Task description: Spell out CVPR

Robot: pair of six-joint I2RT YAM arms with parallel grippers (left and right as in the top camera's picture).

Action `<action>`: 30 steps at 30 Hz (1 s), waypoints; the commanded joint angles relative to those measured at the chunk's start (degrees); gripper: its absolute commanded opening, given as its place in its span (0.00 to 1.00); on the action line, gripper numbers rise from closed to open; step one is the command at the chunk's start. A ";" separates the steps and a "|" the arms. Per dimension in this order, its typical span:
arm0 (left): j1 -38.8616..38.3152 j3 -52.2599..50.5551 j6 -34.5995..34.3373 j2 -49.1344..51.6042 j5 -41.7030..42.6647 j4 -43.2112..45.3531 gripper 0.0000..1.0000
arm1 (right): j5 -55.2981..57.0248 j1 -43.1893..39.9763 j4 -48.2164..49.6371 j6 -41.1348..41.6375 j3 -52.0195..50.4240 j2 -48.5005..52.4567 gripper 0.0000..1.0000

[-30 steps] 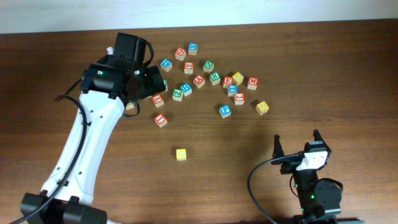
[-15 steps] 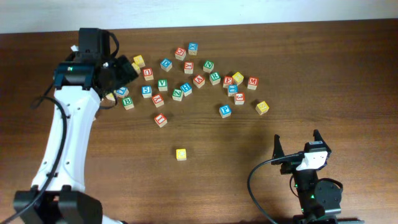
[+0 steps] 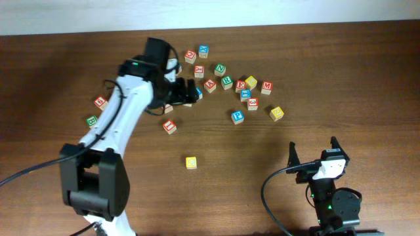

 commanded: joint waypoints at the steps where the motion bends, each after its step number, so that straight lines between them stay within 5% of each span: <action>1: -4.07 0.24 0.37 0.24 -11.85 -0.04 0.99 | 0.46 -0.37 -0.24 -0.37 -0.42 -0.42 0.98; 6: -1.53 0.24 -3.87 0.35 -14.93 4.72 0.99 | 0.46 -0.37 -0.24 -0.37 -0.42 -0.42 0.98; 9: -2.19 0.24 -3.63 2.01 -8.66 2.03 0.99 | 0.46 -0.37 -0.24 -0.37 -0.42 -0.42 0.99; 27: -2.38 8.61 -3.65 -4.17 -10.36 -7.19 0.99 | 0.46 -0.37 -0.24 -0.37 -0.42 -0.42 0.99; 30: -2.40 8.61 -0.42 -4.13 -4.04 -2.82 0.99 | 0.46 -0.37 -0.26 -0.37 -0.42 -0.42 0.98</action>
